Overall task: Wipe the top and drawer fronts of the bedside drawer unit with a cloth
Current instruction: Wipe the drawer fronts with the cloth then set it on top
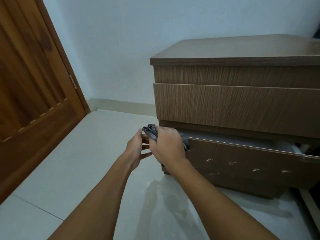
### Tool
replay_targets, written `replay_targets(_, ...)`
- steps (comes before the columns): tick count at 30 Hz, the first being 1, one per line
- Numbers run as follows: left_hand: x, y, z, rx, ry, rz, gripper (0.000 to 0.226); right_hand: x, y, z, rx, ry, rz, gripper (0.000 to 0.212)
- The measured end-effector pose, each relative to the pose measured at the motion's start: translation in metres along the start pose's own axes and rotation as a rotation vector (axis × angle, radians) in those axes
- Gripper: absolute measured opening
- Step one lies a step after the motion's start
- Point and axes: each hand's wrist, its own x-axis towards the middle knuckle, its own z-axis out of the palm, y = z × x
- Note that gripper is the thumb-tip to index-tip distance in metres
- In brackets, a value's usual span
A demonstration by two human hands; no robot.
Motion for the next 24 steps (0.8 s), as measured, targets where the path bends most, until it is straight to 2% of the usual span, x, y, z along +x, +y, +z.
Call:
replay_targets(6, 0.002, -0.003, -0.007, -0.055, -0.052, 0.004, 0.045, 0.016, -0.017, 0.015, 0.05, -0.062, 0.035, 0.026)
replay_targets(11, 0.006, -0.008, -0.014, -0.109, -0.077, -0.017, 0.057, 0.015, -0.027, 0.018, 0.18, -0.079, 0.108, 0.023)
replay_targets(13, 0.004, -0.007, -0.015, -0.116, -0.088, -0.007, 0.055, 0.014, -0.029, 0.011, 0.373, -0.131, 0.177, 0.02)
replay_targets(17, -0.003, -0.004, -0.013, -0.097, -0.063, 0.008, 0.035, 0.011, -0.04, -0.012, 1.058, -0.157, 0.457, 0.015)
replay_targets(18, -0.006, -0.002, -0.012, -0.092, -0.058, 0.004, 0.031, 0.009, -0.042, -0.016, 1.161, -0.133, 0.529, 0.016)
replay_targets(22, -0.008, -0.003, -0.011, 0.136, -0.021, 0.072, 0.022, 0.007, -0.033, -0.027, 1.309, -0.023, 0.687, 0.01)
replay_targets(24, -0.013, -0.003, -0.008, 0.162, -0.012, 0.083, 0.021, 0.009, -0.022, -0.034, 1.345, 0.032, 0.762, 0.003)
